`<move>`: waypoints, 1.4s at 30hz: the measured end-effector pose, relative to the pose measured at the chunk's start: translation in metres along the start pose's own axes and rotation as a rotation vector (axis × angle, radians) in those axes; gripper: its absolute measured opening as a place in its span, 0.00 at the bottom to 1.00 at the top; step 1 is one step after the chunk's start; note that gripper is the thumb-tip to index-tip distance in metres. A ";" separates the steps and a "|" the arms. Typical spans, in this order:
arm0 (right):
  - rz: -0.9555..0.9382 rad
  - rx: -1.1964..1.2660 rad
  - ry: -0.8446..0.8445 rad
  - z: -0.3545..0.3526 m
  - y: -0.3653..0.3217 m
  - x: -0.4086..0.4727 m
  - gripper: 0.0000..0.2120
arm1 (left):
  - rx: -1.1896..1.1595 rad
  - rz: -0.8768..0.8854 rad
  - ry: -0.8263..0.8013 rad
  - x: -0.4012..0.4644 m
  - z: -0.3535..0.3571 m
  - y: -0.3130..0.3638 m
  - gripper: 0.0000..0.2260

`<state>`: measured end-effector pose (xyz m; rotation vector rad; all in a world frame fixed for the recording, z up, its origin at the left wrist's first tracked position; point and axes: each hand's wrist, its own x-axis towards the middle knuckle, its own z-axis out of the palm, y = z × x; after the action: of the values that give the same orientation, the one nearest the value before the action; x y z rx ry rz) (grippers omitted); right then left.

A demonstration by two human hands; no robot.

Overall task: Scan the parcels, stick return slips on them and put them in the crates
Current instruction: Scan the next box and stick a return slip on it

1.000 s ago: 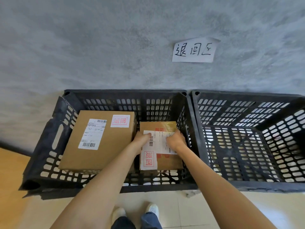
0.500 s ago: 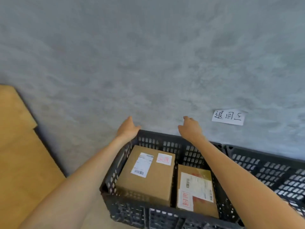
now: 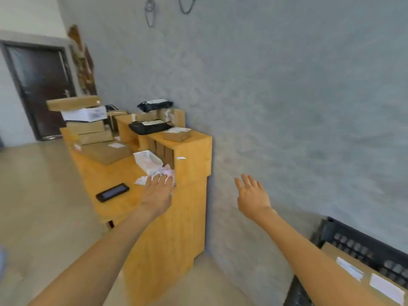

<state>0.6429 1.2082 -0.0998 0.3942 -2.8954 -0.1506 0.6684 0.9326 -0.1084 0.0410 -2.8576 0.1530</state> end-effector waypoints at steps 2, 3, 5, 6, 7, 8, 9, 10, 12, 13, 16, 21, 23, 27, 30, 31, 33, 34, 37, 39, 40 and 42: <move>-0.088 0.030 0.019 -0.008 -0.055 0.022 0.31 | 0.052 -0.074 0.002 -0.019 -0.008 -0.058 0.24; -0.127 0.049 0.040 -0.012 -0.082 0.032 0.31 | 0.072 -0.106 0.010 -0.028 -0.011 -0.085 0.23; -0.204 0.103 0.074 -0.020 -0.133 0.052 0.31 | 0.098 -0.174 0.027 -0.044 -0.015 -0.135 0.22; -0.245 0.131 0.088 -0.023 -0.157 0.061 0.31 | 0.112 -0.212 0.024 -0.052 -0.017 -0.158 0.22; -0.288 0.151 0.103 -0.026 -0.180 0.070 0.30 | 0.121 -0.250 0.017 -0.059 -0.018 -0.179 0.22; -0.331 0.161 0.117 -0.028 -0.202 0.079 0.30 | 0.117 -0.287 0.005 -0.064 -0.019 -0.198 0.23; -0.368 0.165 0.125 -0.029 -0.223 0.087 0.30 | 0.106 -0.323 -0.012 -0.069 -0.019 -0.216 0.23; -0.400 0.169 0.123 -0.029 -0.243 0.096 0.30 | 0.097 -0.351 -0.028 -0.072 -0.018 -0.232 0.24; -0.449 0.184 0.097 -0.025 -0.280 0.114 0.30 | 0.106 -0.390 -0.058 -0.077 -0.011 -0.264 0.24; -0.470 0.190 0.076 -0.021 -0.299 0.124 0.30 | 0.115 -0.406 -0.084 -0.078 -0.004 -0.281 0.24; -0.522 0.212 -0.018 -0.005 -0.346 0.162 0.29 | 0.097 -0.465 -0.199 -0.069 0.018 -0.327 0.26; -0.555 0.246 -0.150 0.012 -0.409 0.246 0.29 | 0.108 -0.495 -0.317 -0.017 0.039 -0.406 0.25; -0.558 0.240 -0.151 0.008 -0.429 0.281 0.27 | 0.117 -0.503 -0.321 0.011 0.039 -0.436 0.24; -0.545 0.226 -0.083 -0.006 -0.467 0.345 0.24 | 0.126 -0.484 -0.269 0.061 0.035 -0.487 0.23; -0.544 0.244 -0.019 -0.011 -0.497 0.379 0.19 | 0.137 -0.461 -0.272 0.086 0.045 -0.519 0.23; -0.543 0.243 -0.002 -0.012 -0.507 0.389 0.18 | 0.143 -0.452 -0.283 0.093 0.051 -0.530 0.23; -0.539 0.234 0.008 -0.011 -0.529 0.408 0.16 | 0.142 -0.437 -0.298 0.106 0.063 -0.551 0.23; -0.537 0.225 0.008 -0.010 -0.540 0.416 0.16 | 0.138 -0.426 -0.302 0.114 0.069 -0.563 0.23; -0.523 0.174 0.003 -0.003 -0.572 0.441 0.16 | 0.125 -0.392 -0.304 0.139 0.091 -0.603 0.23; -0.489 0.144 0.005 0.002 -0.591 0.460 0.15 | 0.114 -0.375 -0.294 0.160 0.104 -0.633 0.23; -0.467 0.134 0.007 0.004 -0.600 0.472 0.16 | 0.107 -0.362 -0.284 0.172 0.109 -0.649 0.23; -0.424 0.105 0.026 0.008 -0.616 0.499 0.18 | 0.090 -0.325 -0.266 0.197 0.118 -0.680 0.22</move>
<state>0.3265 0.4813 -0.0889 1.0160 -2.7593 -0.0576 0.4755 0.2415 -0.0984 0.5810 -3.0521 0.2233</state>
